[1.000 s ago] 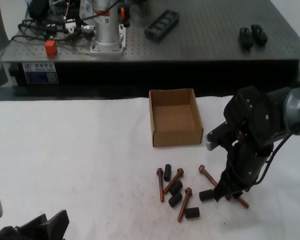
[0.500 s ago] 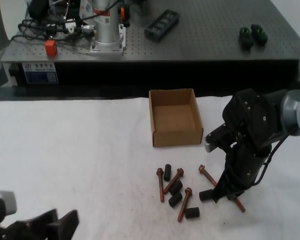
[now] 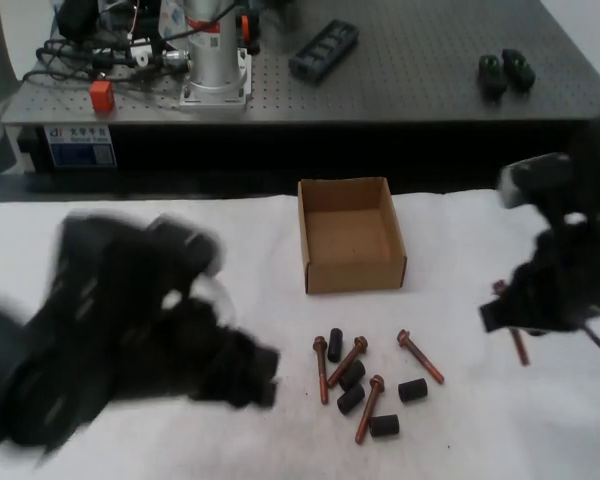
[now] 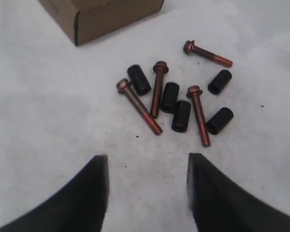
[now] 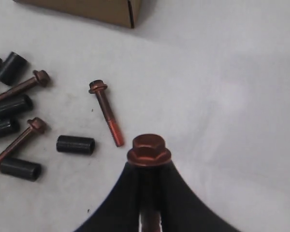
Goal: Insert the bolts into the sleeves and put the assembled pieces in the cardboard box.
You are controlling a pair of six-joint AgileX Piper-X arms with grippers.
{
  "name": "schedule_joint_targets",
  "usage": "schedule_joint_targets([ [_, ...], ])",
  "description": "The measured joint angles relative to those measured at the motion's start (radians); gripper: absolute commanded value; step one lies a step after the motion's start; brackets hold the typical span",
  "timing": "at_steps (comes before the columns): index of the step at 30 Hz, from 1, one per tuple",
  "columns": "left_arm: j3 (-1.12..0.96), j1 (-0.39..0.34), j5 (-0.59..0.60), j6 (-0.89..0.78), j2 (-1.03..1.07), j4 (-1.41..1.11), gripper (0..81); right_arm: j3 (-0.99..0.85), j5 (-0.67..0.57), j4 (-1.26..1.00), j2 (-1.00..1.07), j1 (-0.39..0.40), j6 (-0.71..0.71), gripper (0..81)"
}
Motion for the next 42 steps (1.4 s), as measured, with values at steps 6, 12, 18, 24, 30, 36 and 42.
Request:
schedule_joint_targets([
  [6, -0.405, -0.070, -0.002, 0.094, 0.300, 0.294, 36.5, 0.116, -0.010, 0.035, -0.210, 0.000, 0.037, 2.3],
  [12, -0.558, -0.145, -0.152, 0.199, 0.412, 0.411, 33.1, 0.145, -0.010, 0.063, -0.257, 0.000, 0.078, 2.3],
  [18, -0.683, -0.134, -0.195, 0.187, 0.507, 0.433, 23.1, 0.147, -0.015, 0.070, -0.257, 0.000, 0.088, 2.3],
  [24, -0.779, -0.119, -0.187, 0.184, 0.577, 0.478, 23.4, 0.147, -0.014, 0.070, -0.257, 0.000, 0.087, 2.3],
  [30, -0.851, -0.119, -0.179, 0.154, 0.663, 0.561, 23.4, 0.147, -0.016, 0.070, -0.257, 0.000, 0.087, 2.3],
  [36, -0.859, -0.108, -0.179, 0.122, 0.689, 0.616, 28.6, 0.147, -0.016, 0.070, -0.257, 0.000, 0.087, 2.3],
  [42, -0.859, -0.103, -0.179, 0.083, 0.691, 0.641, 40.2, 0.147, -0.016, 0.070, -0.257, 0.000, 0.087, 2.3],
])
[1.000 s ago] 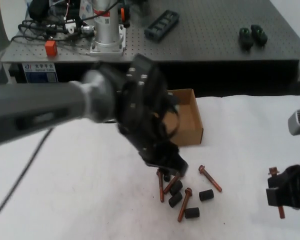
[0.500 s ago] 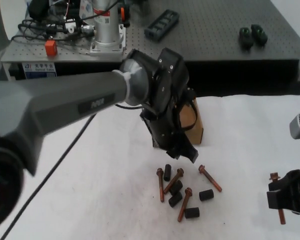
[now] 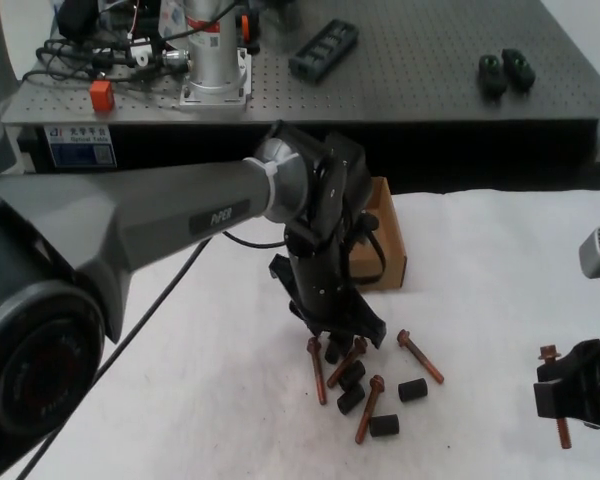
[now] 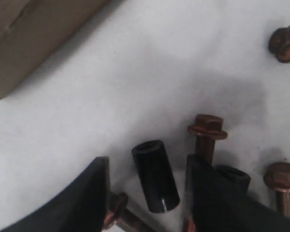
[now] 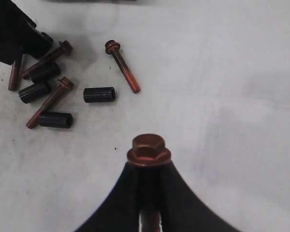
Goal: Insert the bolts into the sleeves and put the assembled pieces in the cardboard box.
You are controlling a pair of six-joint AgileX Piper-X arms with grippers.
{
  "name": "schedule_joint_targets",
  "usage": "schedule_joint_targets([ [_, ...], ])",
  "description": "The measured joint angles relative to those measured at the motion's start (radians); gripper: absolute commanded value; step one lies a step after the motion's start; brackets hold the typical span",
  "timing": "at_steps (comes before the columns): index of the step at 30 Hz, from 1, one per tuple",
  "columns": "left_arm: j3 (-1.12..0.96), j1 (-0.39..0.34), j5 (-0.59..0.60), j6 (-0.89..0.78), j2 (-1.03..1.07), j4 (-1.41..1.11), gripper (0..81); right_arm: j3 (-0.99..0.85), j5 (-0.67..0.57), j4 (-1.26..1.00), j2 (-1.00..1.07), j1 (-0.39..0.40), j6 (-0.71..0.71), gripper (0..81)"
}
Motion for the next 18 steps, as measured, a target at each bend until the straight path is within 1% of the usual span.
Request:
schedule_joint_targets([
  [4, -0.006, 0.001, 0.036, -0.010, 0.011, 0.005, 40.2, 0.000, 0.000, 0.000, 0.000, 0.000, 0.000, 2.3],
  [6, -0.010, 0.001, 0.057, -0.017, 0.016, 0.010, 38.2, 0.000, 0.000, 0.000, 0.000, 0.000, 0.000, 2.3],
  [8, -0.010, 0.001, 0.064, -0.018, 0.016, 0.012, 30.9, 0.000, 0.000, 0.000, 0.000, 0.000, 0.000, 2.3],
  [13, -0.012, 0.001, 0.080, -0.025, 0.016, 0.013, 4.9, 0.000, 0.000, 0.000, 0.000, 0.000, 0.000, 2.3],
  [14, -0.012, 0.001, 0.080, -0.025, 0.016, 0.013, 0.8, 0.000, 0.000, 0.000, 0.000, 0.000, 0.000, 2.3],
  [18, -0.012, 0.001, 0.080, -0.022, 0.019, 0.015, 0.3, 0.000, 0.000, -0.003, 0.000, 0.000, 0.009, 2.3],
])
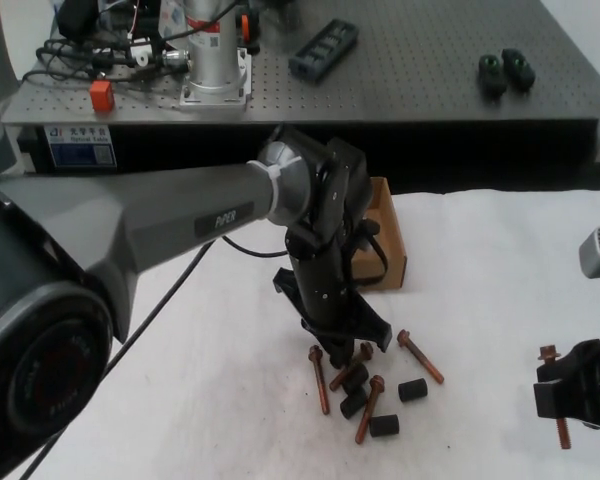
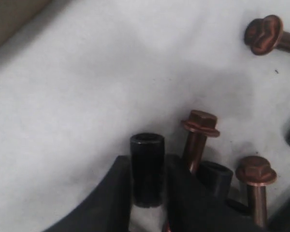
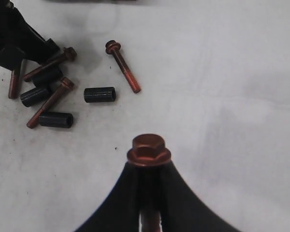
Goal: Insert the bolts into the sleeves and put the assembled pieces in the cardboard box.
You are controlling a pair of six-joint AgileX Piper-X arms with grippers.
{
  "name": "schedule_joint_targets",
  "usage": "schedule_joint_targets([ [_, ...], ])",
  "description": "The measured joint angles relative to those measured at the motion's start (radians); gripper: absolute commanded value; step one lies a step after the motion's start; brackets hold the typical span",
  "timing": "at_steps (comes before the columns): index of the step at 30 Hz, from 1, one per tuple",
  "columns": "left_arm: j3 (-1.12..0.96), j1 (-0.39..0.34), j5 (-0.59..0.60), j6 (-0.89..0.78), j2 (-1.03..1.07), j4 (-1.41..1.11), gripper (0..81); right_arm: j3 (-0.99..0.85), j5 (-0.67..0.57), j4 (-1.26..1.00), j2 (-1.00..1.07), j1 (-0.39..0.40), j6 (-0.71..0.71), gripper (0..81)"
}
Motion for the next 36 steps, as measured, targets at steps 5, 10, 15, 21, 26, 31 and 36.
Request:
schedule_joint_targets([
  [5, -0.001, 0.000, 0.000, 0.013, -0.006, 0.015, 0.6, 0.022, -0.216, -0.302, 0.000, 0.000, 0.134, 2.3],
  [10, 0.069, 0.000, -0.001, 0.032, -0.118, 0.017, 0.6, 0.091, -0.428, -0.668, -0.002, 0.009, 0.485, 2.3],
  [15, 0.457, 0.000, 0.178, 0.050, -0.520, -0.388, 0.6, 0.170, -0.462, -1.036, 0.008, 0.065, 0.701, 2.3],
  [21, 0.878, -0.016, 0.441, -0.009, -0.802, -0.884, 0.6, 0.184, -0.472, -1.194, 0.046, 0.135, 0.797, 2.3],
  [26, 0.988, -0.016, 0.539, -0.098, -0.909, -1.068, 0.6, 0.184, -0.473, -1.252, 0.070, 0.186, 0.816, 2.3],
  [31, 0.998, -0.016, 0.575, -0.138, -0.929, -1.106, 0.6, 0.184, -0.473, -1.256, 0.075, 0.230, 0.823, 2.3],
  [36, 0.998, -0.016, 0.579, -0.167, -0.929, -1.117, 0.6, 0.184, -0.473, -1.243, 0.075, 0.237, 0.813, 2.3],
])
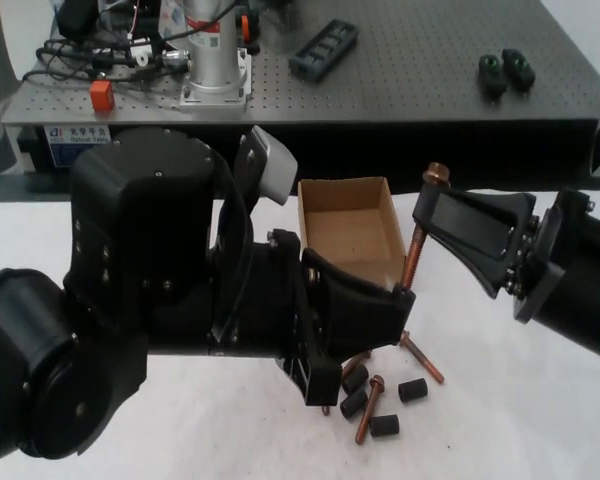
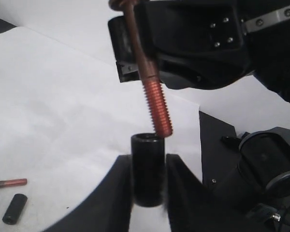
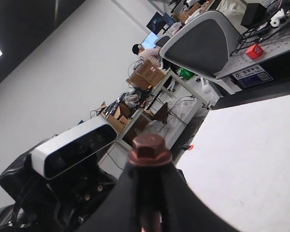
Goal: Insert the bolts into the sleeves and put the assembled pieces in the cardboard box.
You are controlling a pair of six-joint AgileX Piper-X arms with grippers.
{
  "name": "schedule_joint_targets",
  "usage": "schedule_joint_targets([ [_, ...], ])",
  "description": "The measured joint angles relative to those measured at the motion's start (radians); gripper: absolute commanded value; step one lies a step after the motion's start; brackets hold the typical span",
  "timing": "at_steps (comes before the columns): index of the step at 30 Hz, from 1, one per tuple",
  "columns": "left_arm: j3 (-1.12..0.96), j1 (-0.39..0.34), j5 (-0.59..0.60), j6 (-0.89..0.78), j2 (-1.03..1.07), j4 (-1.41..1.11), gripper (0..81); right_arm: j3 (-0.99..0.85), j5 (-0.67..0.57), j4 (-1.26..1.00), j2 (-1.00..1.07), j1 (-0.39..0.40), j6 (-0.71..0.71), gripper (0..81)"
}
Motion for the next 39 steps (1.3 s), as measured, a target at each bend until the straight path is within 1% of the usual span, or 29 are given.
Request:
schedule_joint_targets([
  [10, 0.003, 0.000, 0.000, -0.001, -0.017, -0.009, 0.6, 0.000, 0.006, 0.021, 0.000, 0.000, -0.007, 2.3],
  [17, 0.003, 0.000, 0.000, -0.022, -0.017, -0.008, 0.6, 0.000, -0.014, 0.035, 0.000, 0.000, -0.057, 2.3],
  [19, 0.004, 0.000, 0.000, -0.031, -0.017, -0.015, 0.6, 0.000, -0.016, 0.039, 0.000, 0.002, -0.076, 0.1],
  [20, 0.004, 0.000, 0.000, -0.031, -0.017, -0.020, 0.6, 0.000, -0.018, 0.039, 0.000, 0.003, -0.085, 3.6],
  [22, 0.009, 0.000, -0.004, -0.031, -0.017, -0.026, 0.6, 0.000, -0.024, 0.039, 0.000, 0.008, -0.102, 13.8],
  [24, 0.009, 0.000, -0.017, -0.031, -0.017, -0.045, 0.6, 0.000, -0.030, 0.045, 0.000, 0.011, -0.108, 29.1],
  [26, 0.009, 0.000, -0.019, -0.031, -0.017, -0.050, 0.6, 0.000, -0.042, 0.057, 0.000, 0.020, -0.115, 41.6],
  [27, 0.009, 0.000, -0.024, -0.031, -0.017, -0.052, 0.6, 0.000, -0.046, 0.057, 0.000, 0.020, -0.116, 44.7],
  [28, 0.009, 0.000, -0.029, -0.031, -0.017, -0.053, 0.6, 0.000, -0.048, 0.057, 0.000, 0.020, -0.118, 45.2],
  [31, 0.009, 0.000, -0.042, -0.031, -0.017, -0.053, 0.6, 0.000, -0.052, 0.057, 0.000, 0.015, -0.122, 45.0],
  [32, 0.009, 0.000, -0.045, -0.031, -0.017, -0.057, 0.6, 0.000, -0.053, 0.057, 0.000, 0.008, -0.126, 43.8],
  [34, 0.009, 0.000, -0.045, -0.031, -0.017, -0.059, 0.6, 0.000, -0.052, 0.057, 0.000, -0.001, -0.129, 36.3],
  [37, 0.009, 0.000, -0.054, -0.029, -0.017, -0.059, 0.6, 0.000, -0.052, 0.057, 0.000, -0.018, -0.132, 21.0],
  [38, 0.009, 0.000, -0.062, -0.023, -0.017, -0.059, 0.6, 0.000, -0.052, 0.054, 0.000, -0.022, -0.132, 17.9],
  [39, 0.009, 0.000, -0.062, -0.023, -0.017, -0.059, 0.6, 0.000, -0.054, 0.048, 0.000, -0.024, -0.132, 16.6],
])
